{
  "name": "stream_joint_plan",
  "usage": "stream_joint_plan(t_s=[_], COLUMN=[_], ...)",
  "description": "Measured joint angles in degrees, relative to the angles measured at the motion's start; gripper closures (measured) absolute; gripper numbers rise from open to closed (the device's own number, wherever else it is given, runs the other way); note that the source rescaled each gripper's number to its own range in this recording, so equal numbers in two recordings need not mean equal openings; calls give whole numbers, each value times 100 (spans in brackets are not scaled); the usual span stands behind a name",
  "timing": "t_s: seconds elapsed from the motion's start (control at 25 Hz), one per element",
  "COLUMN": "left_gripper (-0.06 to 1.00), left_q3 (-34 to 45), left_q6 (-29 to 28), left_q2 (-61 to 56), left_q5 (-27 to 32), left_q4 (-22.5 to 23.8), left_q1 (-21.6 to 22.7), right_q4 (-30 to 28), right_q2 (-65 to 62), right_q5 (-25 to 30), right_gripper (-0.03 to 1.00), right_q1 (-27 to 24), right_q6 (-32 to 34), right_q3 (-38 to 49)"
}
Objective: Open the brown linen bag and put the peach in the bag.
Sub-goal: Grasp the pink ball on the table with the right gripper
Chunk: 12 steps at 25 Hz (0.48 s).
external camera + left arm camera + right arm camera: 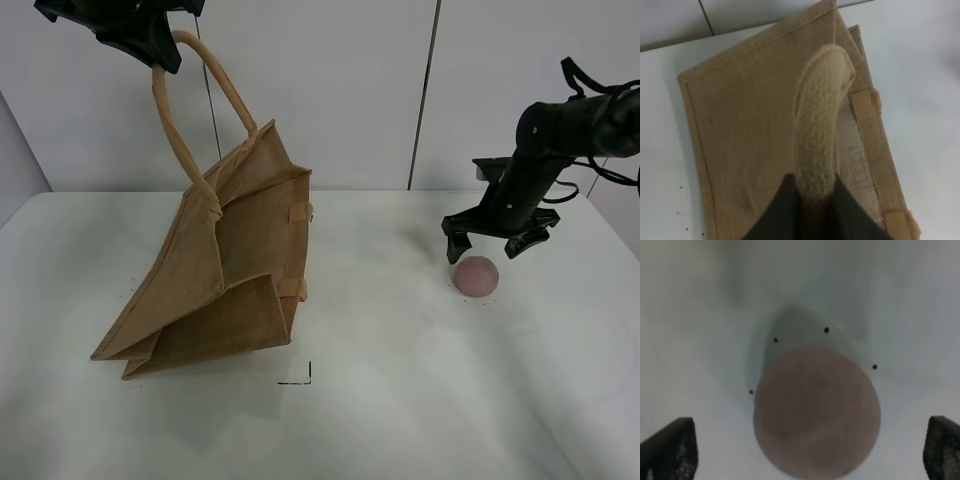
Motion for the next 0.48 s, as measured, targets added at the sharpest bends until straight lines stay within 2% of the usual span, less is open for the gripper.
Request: stream_joint_plan(t_s=[0.36,0.44,0.48], left_gripper=[94,94,94], left_q3=[0,0,0], left_q6=[0,0,0], left_q2=[0,0,0], left_q5=[0,0,0], left_q4=[0,0,0], left_q1=[0,0,0], right_q4=[16,22,22], right_q2=[514,543,543], right_q5=[-128,-310,-338], right_gripper=[-3,4,12], right_q1=[0,0,0], right_q6=[78,127,133], right_q3=[0,0,0])
